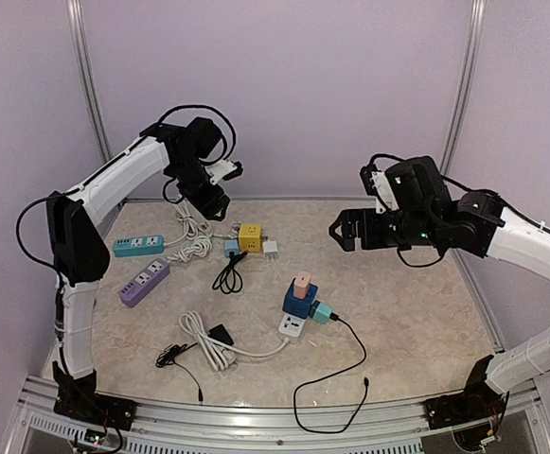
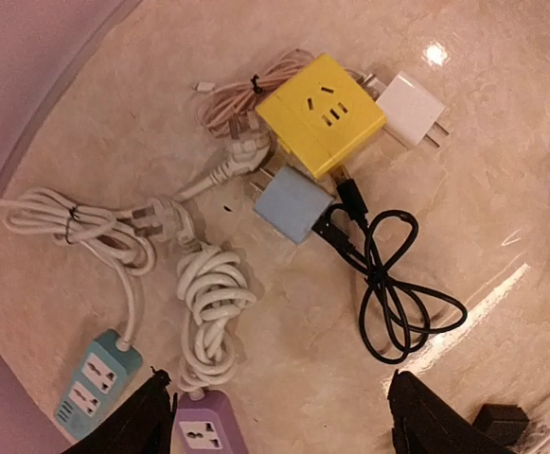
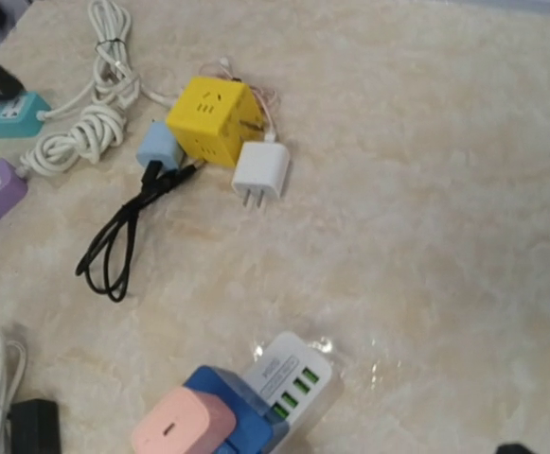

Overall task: Insert the plug
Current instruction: Pick up the plug from the center of the board.

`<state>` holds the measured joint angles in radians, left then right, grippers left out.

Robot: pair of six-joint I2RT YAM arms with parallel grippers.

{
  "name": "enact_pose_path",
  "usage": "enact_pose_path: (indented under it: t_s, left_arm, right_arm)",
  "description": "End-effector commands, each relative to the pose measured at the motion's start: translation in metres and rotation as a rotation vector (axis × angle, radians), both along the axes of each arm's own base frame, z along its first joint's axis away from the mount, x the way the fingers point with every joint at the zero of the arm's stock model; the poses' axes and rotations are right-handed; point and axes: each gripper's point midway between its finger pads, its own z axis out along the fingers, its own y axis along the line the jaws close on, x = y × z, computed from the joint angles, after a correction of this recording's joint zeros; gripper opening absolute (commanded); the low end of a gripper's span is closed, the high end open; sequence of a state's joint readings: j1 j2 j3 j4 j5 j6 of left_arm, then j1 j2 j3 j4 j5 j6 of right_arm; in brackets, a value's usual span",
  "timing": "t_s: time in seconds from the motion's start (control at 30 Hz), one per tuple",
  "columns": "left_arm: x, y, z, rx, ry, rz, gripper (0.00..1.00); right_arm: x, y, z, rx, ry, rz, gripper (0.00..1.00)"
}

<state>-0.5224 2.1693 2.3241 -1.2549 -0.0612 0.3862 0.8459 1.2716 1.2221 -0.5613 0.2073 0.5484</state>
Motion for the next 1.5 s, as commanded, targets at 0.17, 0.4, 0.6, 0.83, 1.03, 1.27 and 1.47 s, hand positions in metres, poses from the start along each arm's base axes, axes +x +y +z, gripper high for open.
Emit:
enact_pose_path:
  t_s: [0.17,0.4,0.6,0.83,1.03,1.27,1.47]
  left_arm:
    - [0.026,-0.010,-0.053,-0.345,0.158,0.532,0.80]
    - [0.051,0.002,-0.116,-0.373,0.207,0.720,0.66]
    - [0.061,-0.013,-0.150,-0.387,0.226,0.712,0.64]
    - [0.058,-0.007,-0.191,-0.333,0.246,0.781,0.68]
    - [0.037,-0.009,-0.205,-0.242,0.242,0.779,0.65]
    - [0.034,-0.007,-0.208,-0.217,0.230,0.780,0.43]
    - [0.024,0.017,-0.199,-0.171,0.256,0.802,0.04]
  right_arm:
    - [-0.003,-0.005,-0.033,0.005,0.080,-0.080,1.00]
    - [-0.001,-0.007,-0.037,-0.005,0.071,-0.098,1.00]
    - [0.001,-0.004,-0.038,-0.020,0.064,-0.079,1.00]
    - [-0.002,-0.003,-0.046,-0.028,0.073,-0.057,1.00]
    - [-0.001,0.001,-0.047,-0.031,0.061,-0.039,1.00]
    - [0.001,0.008,-0.054,-0.048,0.071,-0.012,1.00]
    - [0.000,0.005,-0.048,-0.042,0.061,-0.013,1.00]
